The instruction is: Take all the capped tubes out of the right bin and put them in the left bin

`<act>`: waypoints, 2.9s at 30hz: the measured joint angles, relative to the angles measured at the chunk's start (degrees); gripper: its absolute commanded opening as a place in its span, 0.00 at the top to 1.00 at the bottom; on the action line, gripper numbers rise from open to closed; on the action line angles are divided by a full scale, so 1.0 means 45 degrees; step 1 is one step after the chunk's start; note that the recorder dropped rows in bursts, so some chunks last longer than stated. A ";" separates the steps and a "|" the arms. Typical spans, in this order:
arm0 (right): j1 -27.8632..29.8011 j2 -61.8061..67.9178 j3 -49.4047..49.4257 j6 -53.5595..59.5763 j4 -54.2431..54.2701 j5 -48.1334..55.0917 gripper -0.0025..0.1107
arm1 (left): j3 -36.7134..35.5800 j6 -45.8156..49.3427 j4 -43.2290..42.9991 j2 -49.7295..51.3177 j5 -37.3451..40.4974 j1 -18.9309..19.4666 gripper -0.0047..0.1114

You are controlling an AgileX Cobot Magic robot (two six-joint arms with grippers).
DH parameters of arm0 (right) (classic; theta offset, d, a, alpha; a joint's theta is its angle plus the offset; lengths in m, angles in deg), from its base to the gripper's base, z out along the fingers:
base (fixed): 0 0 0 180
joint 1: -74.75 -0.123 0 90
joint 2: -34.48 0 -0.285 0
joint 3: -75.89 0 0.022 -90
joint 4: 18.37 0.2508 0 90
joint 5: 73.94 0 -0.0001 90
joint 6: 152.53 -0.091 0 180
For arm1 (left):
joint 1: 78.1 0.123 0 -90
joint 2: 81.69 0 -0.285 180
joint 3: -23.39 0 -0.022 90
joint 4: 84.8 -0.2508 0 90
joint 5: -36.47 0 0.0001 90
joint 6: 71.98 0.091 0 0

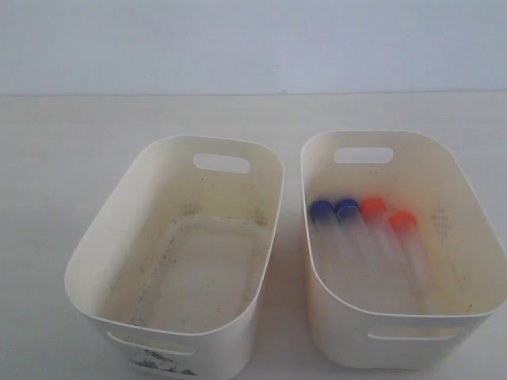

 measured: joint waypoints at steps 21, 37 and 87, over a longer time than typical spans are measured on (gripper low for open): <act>0.0000 0.4826 -0.0252 0.3931 0.9018 -0.3802 0.98 | 0.0000 0.0000 0.0000 0.0000 0.0000 0.0000 0.92; -0.1184 0.7748 -0.3680 0.2094 0.5280 0.0691 0.98 | 0.0000 0.0000 0.0000 0.0000 0.0000 0.0000 0.92; -0.3529 1.5227 -0.5804 -0.2443 0.2186 0.2367 0.62 | 0.0000 0.0000 0.0000 0.0000 0.0000 0.0000 0.92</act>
